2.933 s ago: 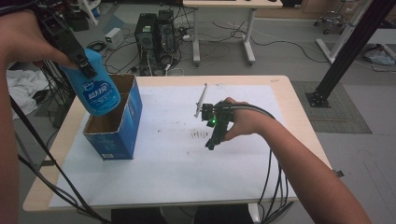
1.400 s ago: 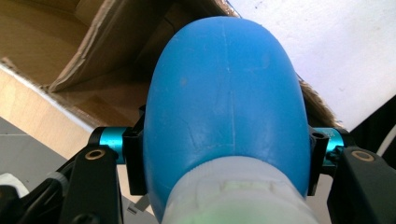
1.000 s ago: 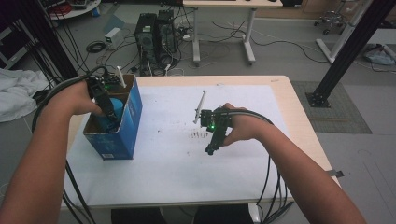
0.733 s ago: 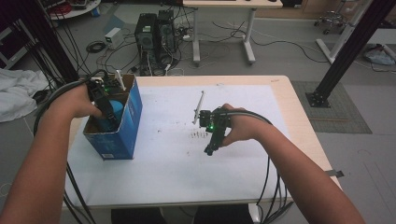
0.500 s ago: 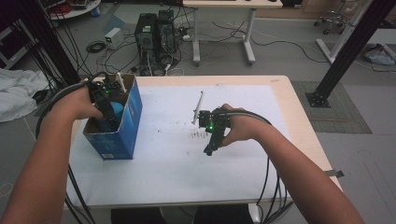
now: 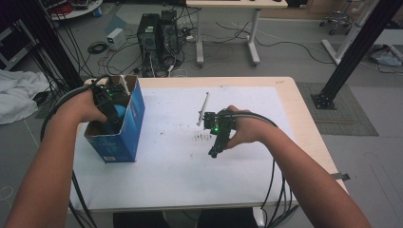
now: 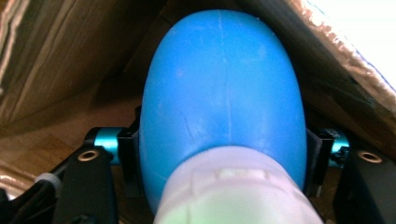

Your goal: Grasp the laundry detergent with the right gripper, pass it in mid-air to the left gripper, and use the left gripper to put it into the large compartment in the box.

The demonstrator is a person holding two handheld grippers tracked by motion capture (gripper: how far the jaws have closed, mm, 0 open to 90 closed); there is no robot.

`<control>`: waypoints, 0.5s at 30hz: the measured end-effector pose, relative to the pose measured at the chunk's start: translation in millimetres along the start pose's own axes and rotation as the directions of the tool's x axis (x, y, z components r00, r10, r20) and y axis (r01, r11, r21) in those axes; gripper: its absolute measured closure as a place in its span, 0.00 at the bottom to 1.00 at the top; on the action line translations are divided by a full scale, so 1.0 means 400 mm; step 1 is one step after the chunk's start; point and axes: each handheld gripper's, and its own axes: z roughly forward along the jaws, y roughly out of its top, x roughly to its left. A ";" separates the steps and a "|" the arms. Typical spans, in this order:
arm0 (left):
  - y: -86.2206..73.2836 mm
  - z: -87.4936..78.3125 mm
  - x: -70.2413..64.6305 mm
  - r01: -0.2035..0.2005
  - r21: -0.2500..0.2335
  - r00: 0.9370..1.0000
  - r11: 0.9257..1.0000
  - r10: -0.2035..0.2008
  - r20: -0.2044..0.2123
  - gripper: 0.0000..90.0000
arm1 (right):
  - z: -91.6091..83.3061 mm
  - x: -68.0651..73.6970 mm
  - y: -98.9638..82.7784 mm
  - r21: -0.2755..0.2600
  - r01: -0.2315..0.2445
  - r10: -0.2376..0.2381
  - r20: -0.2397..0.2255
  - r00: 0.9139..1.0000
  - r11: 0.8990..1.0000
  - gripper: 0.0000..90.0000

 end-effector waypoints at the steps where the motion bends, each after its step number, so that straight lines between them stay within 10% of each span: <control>1: -0.001 -0.002 0.000 -0.001 0.001 1.000 1.000 0.001 -0.005 0.39 | 0.000 0.000 -0.001 -0.003 -0.002 0.002 0.001 1.000 1.000 0.15; 15: -0.011 -0.048 -0.009 0.024 -0.013 0.999 1.000 -0.024 -0.021 0.32 | -0.003 0.009 0.005 -0.012 0.005 -0.005 0.002 1.000 1.000 0.15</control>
